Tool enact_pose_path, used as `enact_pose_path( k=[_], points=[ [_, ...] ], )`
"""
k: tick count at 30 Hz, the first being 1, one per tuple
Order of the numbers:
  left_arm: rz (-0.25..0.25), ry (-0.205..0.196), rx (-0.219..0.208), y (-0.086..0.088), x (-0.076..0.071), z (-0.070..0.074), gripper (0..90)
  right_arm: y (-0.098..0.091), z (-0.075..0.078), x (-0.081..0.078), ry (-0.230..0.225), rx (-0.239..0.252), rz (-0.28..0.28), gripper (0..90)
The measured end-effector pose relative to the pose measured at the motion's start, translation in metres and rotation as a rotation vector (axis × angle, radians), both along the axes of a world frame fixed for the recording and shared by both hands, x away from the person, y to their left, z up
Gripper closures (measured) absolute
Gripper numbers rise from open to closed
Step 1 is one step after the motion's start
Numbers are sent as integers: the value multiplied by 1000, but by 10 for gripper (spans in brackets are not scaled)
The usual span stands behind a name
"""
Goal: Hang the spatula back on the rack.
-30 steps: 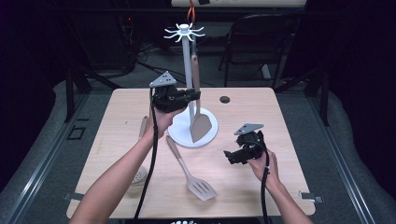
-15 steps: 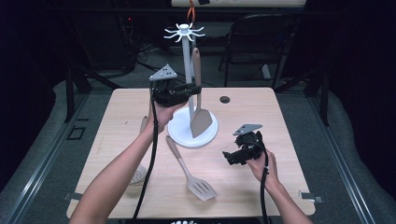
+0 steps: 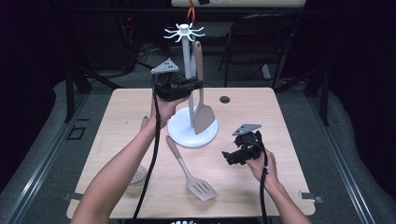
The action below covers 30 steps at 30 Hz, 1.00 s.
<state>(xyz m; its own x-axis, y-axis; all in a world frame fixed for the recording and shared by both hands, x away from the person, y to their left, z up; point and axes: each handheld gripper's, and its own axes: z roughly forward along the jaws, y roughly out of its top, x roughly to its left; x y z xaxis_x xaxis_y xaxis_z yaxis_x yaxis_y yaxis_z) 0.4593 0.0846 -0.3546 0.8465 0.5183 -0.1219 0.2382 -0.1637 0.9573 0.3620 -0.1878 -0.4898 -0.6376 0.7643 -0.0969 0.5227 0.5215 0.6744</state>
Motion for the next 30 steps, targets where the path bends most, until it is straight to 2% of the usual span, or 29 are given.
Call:
enact_pose_path(
  k=[6,10,15,19,30],
  points=[
    [14,7,-18,3,6,2,776,1,1,-1,-4,2,4,9],
    [18,5,-13,3,7,2,776,2,1,-2,-5,-7,9,10],
    [17,12,-32,5,9,1,776,3,1,-2,-5,-13,11,10],
    [23,19,-32,7,11,0,776,3,1,-2,-7,-2,7,10],
    [26,24,-42,10,13,0,774,3,1,-2,1,-21,14,13]
  ],
)
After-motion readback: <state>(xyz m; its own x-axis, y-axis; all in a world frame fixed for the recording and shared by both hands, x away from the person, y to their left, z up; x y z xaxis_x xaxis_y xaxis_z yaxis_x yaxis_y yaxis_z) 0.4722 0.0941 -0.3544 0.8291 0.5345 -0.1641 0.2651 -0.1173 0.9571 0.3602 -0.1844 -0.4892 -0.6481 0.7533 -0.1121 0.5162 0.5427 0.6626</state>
